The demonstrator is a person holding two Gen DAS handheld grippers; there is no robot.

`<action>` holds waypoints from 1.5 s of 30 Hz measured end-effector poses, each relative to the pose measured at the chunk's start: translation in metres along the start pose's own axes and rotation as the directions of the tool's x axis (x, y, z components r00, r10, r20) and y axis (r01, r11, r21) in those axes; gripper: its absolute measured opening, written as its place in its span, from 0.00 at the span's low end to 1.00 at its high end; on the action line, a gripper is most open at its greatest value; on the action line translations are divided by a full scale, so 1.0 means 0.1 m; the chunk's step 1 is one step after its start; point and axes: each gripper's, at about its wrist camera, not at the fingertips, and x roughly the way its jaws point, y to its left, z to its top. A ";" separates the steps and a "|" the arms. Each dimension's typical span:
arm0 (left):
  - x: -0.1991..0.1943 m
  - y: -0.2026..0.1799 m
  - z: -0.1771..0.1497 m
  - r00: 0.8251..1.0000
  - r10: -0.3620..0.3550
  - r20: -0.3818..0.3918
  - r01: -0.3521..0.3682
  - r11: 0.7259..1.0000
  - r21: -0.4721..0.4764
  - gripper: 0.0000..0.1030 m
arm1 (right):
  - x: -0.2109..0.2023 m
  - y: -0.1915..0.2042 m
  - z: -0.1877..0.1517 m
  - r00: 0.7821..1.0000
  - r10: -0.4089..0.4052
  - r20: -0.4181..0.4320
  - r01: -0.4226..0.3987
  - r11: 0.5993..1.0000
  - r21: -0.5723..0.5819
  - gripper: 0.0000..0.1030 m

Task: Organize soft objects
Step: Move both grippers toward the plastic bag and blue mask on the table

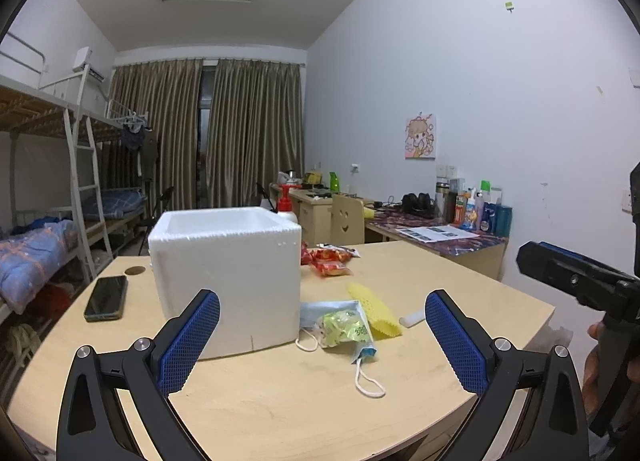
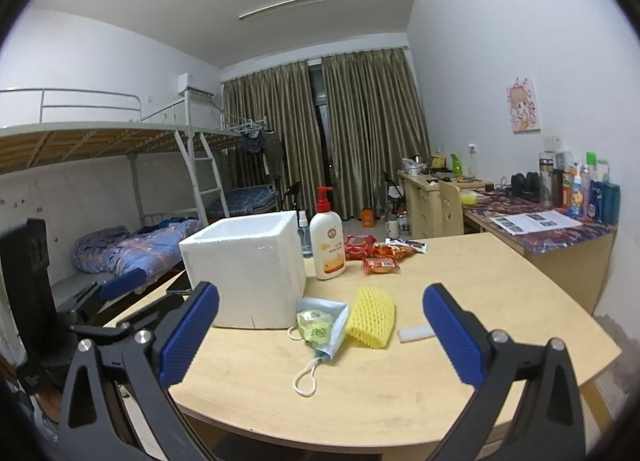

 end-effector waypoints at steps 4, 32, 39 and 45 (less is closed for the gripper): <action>0.07 0.01 -0.13 0.999 -0.029 -0.014 0.029 1.000 -0.011 1.00 | -0.02 -0.04 -0.10 1.000 -0.016 0.002 0.016 1.000 0.017 1.00; 0.86 -0.16 -0.48 0.983 -0.140 -0.116 0.138 0.990 -0.025 1.00 | 0.41 -0.35 -0.39 0.984 -0.106 -0.145 0.111 0.993 0.030 1.00; 1.05 -0.15 -0.47 0.978 -0.146 -0.151 0.143 0.989 -0.027 1.00 | 0.56 -0.45 -0.39 0.978 -0.114 -0.172 0.122 0.992 0.036 1.00; 1.26 -0.15 -0.44 0.961 -0.184 -0.208 0.179 0.983 -0.044 1.00 | 0.70 -0.56 -0.37 0.973 -0.115 -0.198 0.127 0.991 0.047 1.00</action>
